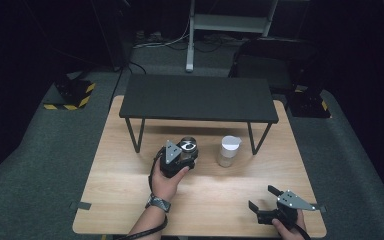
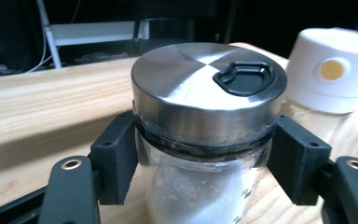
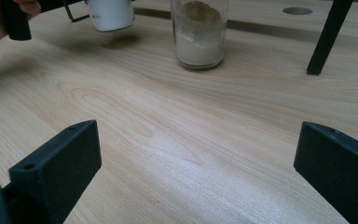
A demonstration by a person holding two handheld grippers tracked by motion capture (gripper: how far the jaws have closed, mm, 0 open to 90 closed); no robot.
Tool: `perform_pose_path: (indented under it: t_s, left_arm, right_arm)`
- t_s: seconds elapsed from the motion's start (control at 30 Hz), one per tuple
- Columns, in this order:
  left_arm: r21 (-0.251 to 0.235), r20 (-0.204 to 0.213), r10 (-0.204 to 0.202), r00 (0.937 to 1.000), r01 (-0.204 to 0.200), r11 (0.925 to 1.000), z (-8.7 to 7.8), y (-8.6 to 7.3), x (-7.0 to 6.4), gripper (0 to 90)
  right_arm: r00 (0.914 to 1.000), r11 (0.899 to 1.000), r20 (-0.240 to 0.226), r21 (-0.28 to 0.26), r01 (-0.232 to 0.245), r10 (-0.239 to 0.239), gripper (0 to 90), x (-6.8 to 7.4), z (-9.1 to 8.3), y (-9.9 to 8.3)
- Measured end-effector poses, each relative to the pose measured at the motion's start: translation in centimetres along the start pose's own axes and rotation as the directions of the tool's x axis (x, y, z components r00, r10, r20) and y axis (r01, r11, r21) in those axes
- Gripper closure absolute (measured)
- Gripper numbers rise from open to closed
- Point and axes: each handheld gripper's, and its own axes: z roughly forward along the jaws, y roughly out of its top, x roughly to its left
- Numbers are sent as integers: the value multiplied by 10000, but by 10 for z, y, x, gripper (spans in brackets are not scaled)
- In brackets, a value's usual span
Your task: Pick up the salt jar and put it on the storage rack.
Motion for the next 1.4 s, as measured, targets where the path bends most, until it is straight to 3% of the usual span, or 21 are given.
perform_pose_path:
  t_s: [0.2, 0.53, 0.73, 1.0, 1.4]
  left_arm:
    - [14, 19, 90, 10000, -90, 10000, -12, 5, -1, 321]
    - [-509, -59, 19, 10000, -22, 9987, -38, 16, -4, 321]
    - [-725, -242, -78, 9997, 60, 9974, -52, 27, -4, 321]
    - [-934, -705, 199, 9973, -264, 9953, -70, 46, -9, 321]
    - [-1422, -1072, 287, 9938, -439, 9889, -86, 74, -12, 321]
  right_arm:
    - [10000, 10000, 17, -3, 20, -20, 7, 0, 0, 0]
    - [10000, 10000, 10, -1, 6, -6, 7, 0, 0, 0]
    - [10000, 10000, 8, 0, -12, 12, 7, 0, 0, 0]
    - [10000, 10000, 2, -6, -73, 73, 7, 0, 0, 0]
    - [9999, 9999, 7, -7, -103, 103, 7, -1, 0, 0]
